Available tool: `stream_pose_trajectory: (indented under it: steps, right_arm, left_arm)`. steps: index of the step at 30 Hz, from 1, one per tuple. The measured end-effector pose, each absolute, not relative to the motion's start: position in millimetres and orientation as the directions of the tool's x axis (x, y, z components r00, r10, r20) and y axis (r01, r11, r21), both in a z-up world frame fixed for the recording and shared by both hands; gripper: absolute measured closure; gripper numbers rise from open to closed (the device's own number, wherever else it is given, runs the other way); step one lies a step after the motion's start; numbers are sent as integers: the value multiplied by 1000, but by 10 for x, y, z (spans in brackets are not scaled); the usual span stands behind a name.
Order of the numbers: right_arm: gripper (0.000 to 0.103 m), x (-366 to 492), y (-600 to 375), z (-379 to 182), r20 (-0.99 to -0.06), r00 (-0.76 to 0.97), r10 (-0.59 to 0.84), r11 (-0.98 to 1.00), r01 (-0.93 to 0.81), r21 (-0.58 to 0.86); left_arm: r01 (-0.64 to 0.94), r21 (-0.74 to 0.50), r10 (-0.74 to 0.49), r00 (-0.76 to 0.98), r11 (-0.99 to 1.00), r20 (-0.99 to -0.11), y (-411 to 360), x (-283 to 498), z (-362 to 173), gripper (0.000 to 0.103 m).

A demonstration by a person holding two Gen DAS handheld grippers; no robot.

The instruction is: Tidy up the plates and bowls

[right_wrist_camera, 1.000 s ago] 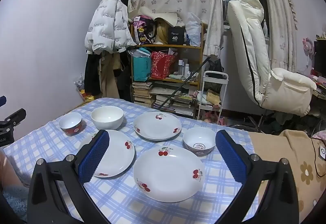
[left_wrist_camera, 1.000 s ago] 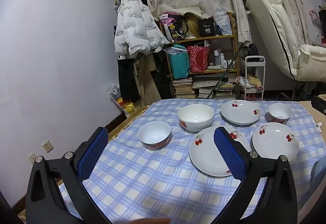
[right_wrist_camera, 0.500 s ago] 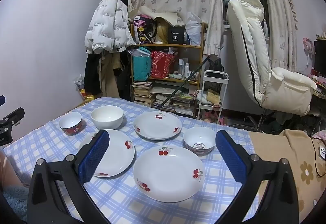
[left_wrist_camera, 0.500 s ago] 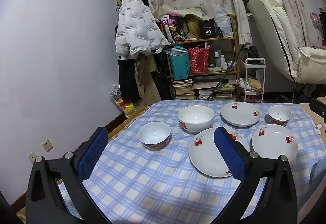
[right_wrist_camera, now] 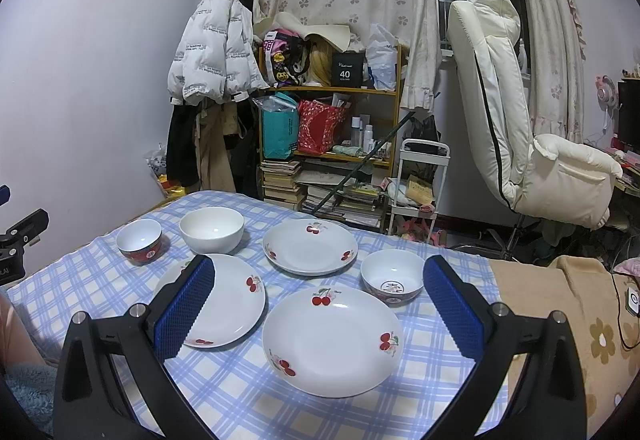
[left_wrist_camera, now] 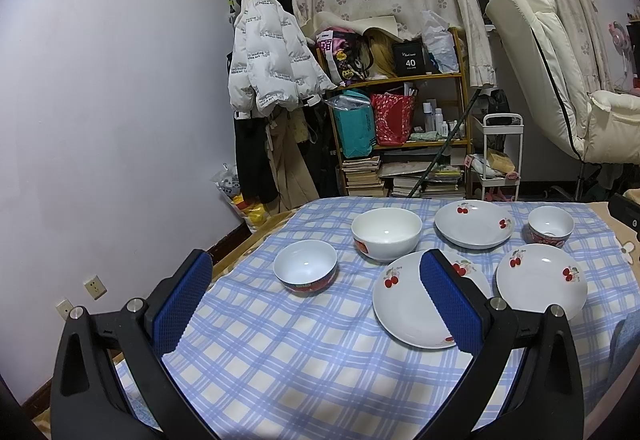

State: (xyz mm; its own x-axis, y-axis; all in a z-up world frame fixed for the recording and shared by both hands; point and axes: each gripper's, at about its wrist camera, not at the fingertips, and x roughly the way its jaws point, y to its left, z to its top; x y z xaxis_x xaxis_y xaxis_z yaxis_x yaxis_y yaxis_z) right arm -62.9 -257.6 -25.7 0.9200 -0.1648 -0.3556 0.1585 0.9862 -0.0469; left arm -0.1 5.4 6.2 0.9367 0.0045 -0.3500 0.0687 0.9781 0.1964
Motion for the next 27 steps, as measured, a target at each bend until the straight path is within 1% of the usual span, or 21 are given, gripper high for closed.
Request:
stream_pose_trajectory:
  steps: [27]
  right_arm:
    - [0,-627,-2578,-264,-358,919,-166,986,159,-50]
  left_arm:
    - [62,203,12,939,977,-343,76,8,79,1]
